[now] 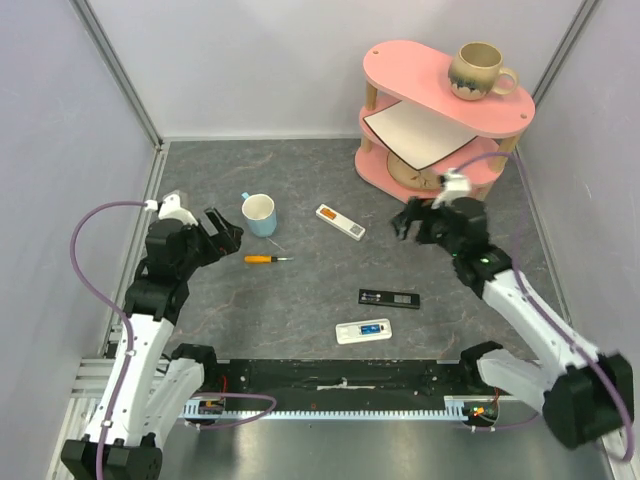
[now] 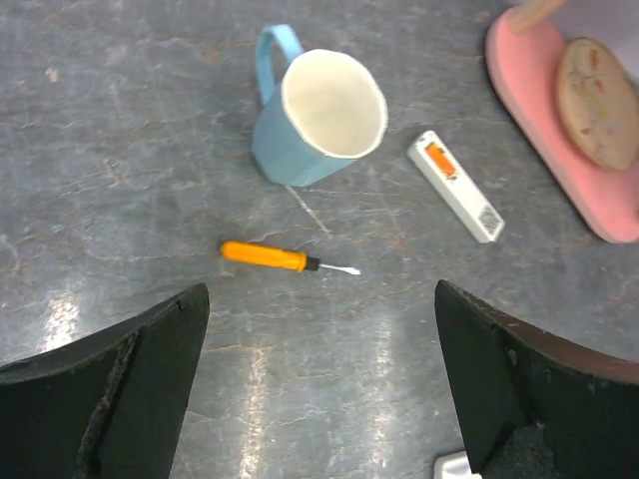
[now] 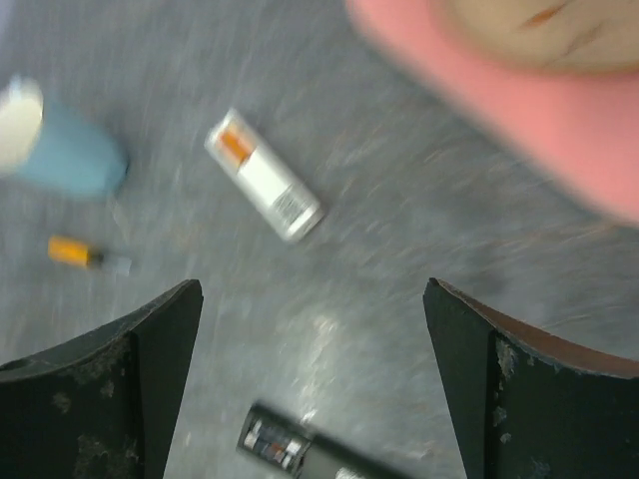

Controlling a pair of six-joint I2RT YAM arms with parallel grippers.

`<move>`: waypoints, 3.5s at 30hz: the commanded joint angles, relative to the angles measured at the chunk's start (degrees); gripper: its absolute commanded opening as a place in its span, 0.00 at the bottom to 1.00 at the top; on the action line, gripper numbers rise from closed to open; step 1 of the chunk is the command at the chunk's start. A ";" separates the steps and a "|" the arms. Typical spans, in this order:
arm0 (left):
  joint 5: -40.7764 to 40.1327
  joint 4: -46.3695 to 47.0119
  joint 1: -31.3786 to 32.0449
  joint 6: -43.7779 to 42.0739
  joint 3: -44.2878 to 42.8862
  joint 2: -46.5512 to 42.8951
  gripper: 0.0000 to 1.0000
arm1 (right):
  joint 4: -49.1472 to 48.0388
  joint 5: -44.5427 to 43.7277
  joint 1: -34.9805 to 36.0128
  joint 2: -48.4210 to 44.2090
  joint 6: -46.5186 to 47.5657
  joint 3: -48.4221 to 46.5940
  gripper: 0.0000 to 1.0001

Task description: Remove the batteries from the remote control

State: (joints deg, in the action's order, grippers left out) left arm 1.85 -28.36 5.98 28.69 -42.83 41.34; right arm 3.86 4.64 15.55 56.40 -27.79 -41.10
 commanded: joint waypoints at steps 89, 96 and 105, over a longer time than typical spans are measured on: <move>30.15 -7.24 0.00 -15.50 -23.00 -5.83 0.99 | 7.30 -4.73 39.38 86.15 32.27 -76.06 0.74; 30.50 -6.62 0.00 -15.94 -21.33 -6.71 0.99 | 9.50 -3.25 38.68 88.09 32.54 -75.09 0.71; 30.06 -6.62 0.00 -16.29 -20.72 -6.80 0.99 | 9.41 0.45 39.20 84.05 32.27 -65.69 0.42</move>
State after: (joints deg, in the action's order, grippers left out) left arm 30.59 -37.10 5.98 14.76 -63.90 34.83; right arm 7.51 3.25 54.26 141.12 3.64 -110.89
